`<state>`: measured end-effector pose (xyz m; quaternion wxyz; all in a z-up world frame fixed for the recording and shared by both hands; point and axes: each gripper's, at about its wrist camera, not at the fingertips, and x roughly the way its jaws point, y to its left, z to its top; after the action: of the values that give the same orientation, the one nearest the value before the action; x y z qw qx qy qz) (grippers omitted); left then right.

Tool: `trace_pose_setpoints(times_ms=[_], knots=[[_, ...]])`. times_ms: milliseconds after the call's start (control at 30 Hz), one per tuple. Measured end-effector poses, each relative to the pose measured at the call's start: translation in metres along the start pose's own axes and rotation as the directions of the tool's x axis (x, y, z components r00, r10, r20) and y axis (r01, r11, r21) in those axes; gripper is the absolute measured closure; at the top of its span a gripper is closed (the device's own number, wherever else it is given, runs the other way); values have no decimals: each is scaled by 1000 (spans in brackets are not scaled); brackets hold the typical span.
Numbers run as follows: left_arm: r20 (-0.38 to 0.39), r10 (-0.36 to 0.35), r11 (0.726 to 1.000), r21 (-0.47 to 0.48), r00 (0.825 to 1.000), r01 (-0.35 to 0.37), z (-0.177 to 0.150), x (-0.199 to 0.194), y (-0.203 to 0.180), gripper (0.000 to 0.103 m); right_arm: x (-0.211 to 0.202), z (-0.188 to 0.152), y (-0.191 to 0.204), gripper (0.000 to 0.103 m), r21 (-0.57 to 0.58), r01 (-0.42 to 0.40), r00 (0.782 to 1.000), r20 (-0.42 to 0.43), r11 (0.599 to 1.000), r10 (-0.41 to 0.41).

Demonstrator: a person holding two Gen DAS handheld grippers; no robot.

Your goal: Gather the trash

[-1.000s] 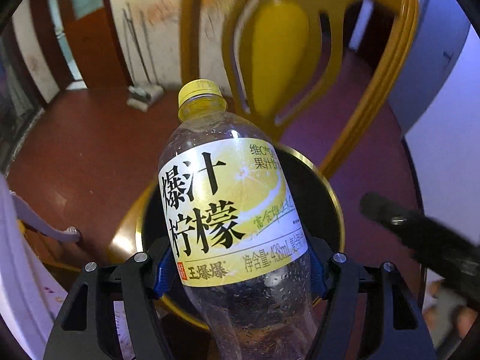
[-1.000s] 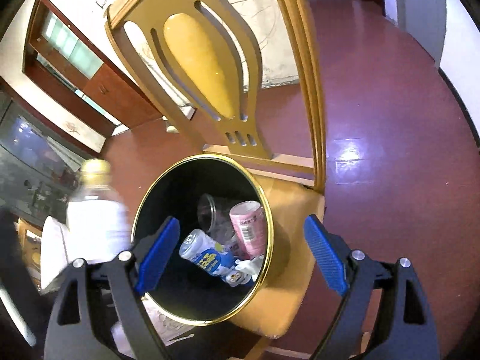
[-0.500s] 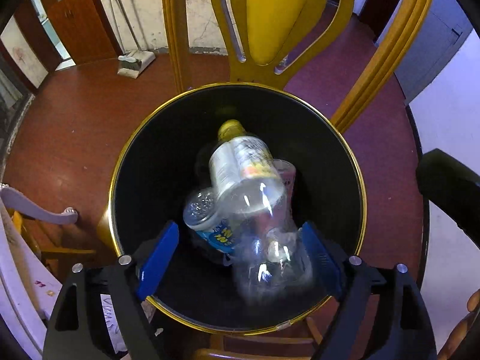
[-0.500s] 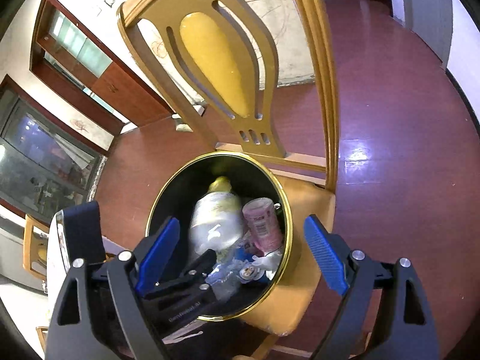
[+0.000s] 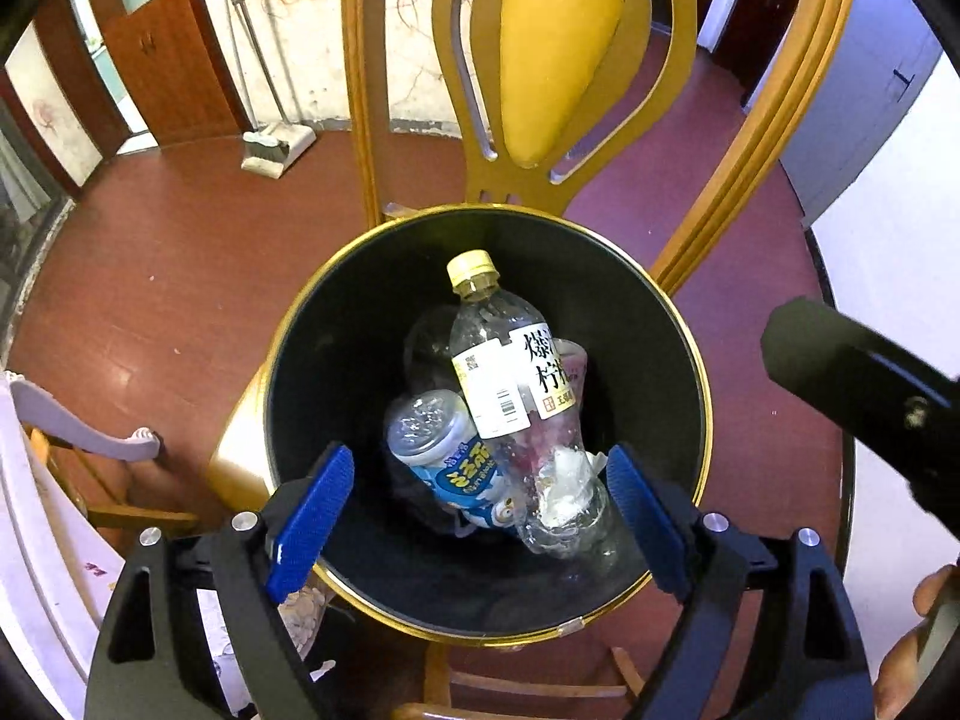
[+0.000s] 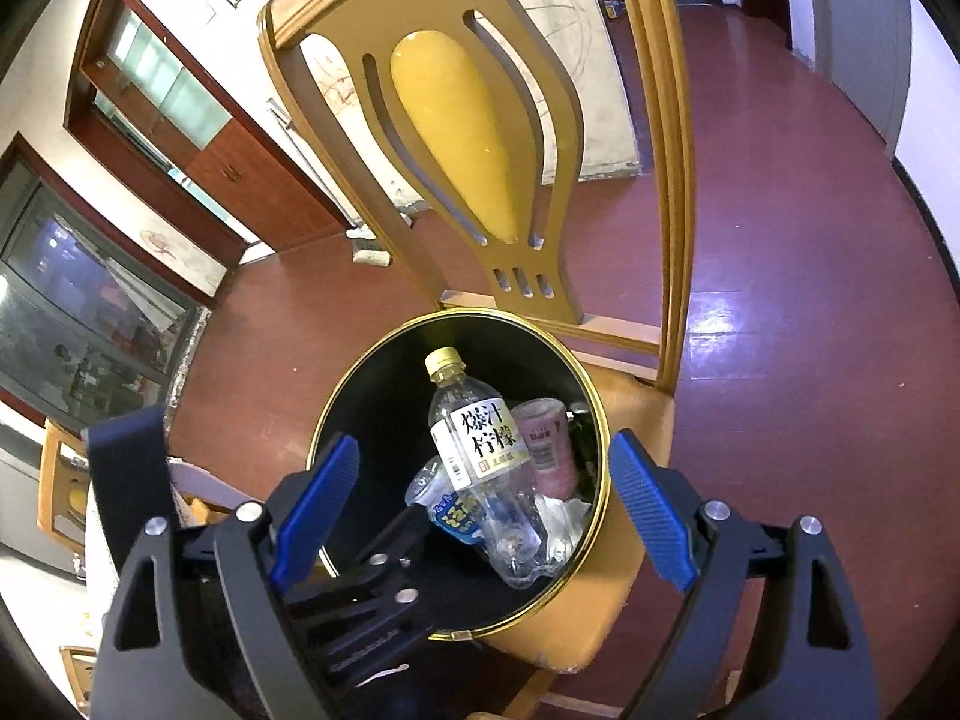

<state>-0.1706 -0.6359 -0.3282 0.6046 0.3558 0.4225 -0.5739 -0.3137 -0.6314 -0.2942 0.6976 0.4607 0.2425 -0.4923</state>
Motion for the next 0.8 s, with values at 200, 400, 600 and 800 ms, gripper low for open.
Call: trace_pose_setpoints(times_ms=[200, 400, 600, 800], knots=[[69, 49, 998, -30, 996, -47, -10, -30, 16, 12, -5, -1, 9, 16, -19, 18, 1000, 2, 1000, -18], [115, 93, 991, -104, 989, -81, -30, -60, 52, 6, -13, -8, 34, 15, -70, 10, 1000, 6, 997, -9], [178, 170, 973, -185, 969, -137, -58, -105, 100, 6, -17, -25, 90, 15, -177, -40, 999, -19, 983, 38], [292, 282, 934, -300, 914, -192, -95, -176, 152, 6, -26, -53, 167, 15, -325, -128, 992, -45, 937, 120]])
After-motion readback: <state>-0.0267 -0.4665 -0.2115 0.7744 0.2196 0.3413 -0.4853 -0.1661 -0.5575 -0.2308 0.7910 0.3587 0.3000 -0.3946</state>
